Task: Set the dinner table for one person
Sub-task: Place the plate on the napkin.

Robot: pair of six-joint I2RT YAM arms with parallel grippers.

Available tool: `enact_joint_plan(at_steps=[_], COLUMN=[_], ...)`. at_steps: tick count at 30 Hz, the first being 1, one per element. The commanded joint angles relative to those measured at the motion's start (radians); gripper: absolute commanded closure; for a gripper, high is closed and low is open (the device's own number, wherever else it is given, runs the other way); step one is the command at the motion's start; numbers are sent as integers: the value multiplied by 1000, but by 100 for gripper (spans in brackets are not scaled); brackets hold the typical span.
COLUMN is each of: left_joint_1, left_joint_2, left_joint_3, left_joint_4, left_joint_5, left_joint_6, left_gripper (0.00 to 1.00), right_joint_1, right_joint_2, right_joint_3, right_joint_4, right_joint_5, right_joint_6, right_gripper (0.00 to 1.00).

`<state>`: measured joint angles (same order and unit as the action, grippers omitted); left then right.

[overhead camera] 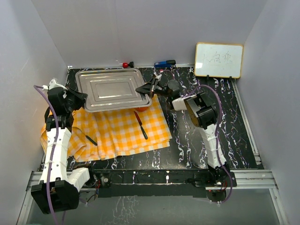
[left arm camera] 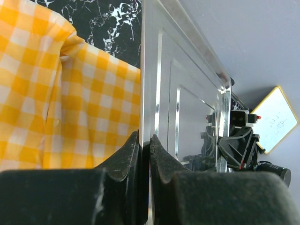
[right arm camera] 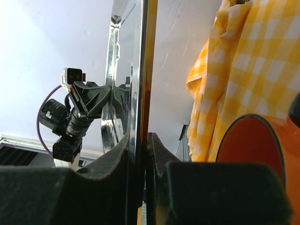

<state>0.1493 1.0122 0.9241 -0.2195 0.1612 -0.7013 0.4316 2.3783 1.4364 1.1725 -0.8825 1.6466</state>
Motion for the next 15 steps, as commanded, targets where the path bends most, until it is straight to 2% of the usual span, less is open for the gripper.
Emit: enact_joint_plan(at_steps=[1, 5, 7, 11, 13, 15], left_joint_1=[-65, -49, -46, -47, -46, -45], left_joint_2=[53, 66, 68, 87, 105, 124], left_joint_3=[-23, -70, -80, -72, -57, -39], left_joint_4=[-147, -188, -196, -189, -187, -186], left_joint_5=[67, 87, 75, 64, 53, 43], left_joint_6=[18, 26, 32, 43, 57, 72], left_gripper=[100, 100, 100, 100, 100, 100], right_joint_1=[234, 270, 287, 302, 304, 312], right_joint_2=[-113, -146, -184, -271, -314, -348], right_joint_3=[107, 77, 58, 80, 140, 208], right_joint_4=[148, 67, -91, -632, -942, -1163], right_joint_5=[-68, -65, -54, 56, 200, 384], right_joint_6=[-63, -120, -251, -650, -876, -1040], right_gripper=[100, 100, 100, 100, 100, 100])
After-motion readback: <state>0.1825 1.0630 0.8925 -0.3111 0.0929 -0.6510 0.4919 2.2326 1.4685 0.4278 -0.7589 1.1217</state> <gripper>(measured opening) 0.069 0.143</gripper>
